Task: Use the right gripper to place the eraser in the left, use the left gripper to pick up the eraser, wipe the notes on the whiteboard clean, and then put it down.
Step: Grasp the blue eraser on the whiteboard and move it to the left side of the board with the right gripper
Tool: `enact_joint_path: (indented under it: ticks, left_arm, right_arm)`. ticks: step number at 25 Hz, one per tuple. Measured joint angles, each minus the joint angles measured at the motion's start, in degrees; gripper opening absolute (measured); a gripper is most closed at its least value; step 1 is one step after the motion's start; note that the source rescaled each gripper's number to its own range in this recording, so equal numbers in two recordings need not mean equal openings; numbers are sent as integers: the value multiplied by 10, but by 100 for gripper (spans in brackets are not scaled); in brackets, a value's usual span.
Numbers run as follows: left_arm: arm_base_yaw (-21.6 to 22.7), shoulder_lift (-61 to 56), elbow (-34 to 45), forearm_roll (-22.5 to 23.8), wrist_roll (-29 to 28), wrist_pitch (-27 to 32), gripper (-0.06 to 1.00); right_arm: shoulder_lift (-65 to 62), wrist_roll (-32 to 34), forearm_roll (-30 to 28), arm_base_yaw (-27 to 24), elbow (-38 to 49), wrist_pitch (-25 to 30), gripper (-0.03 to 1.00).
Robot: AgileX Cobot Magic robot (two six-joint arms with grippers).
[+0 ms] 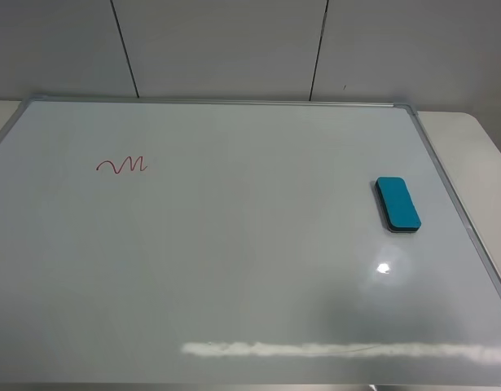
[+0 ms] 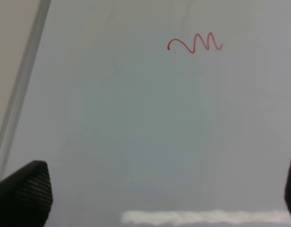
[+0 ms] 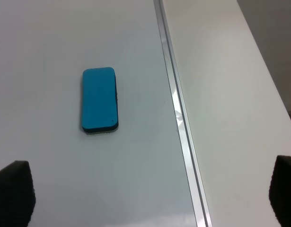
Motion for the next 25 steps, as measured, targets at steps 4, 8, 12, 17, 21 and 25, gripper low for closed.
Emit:
enact_joint_path:
  ticks: [4,8,12,17,21,25]
  left_arm:
    - [0,0,0,0,0,0,100]
    - [0,0,0,0,0,0,100]
    - [0,0,0,0,0,1,100]
    - [0,0,0,0,0,1,100]
    - [0,0,0,0,0,1,100]
    - [0,0,0,0,0,1,100]
  right_arm:
    - [0,0,0,0,0,0,100]
    - [0,0,0,0,0,0,100]
    - [0,0,0,0,0,0,100]
    - [0,0,5,0,0,0,100]
    - [28,1,9,0,-13,-1,100]
    - [103,1,6,0,-48,-16,100]
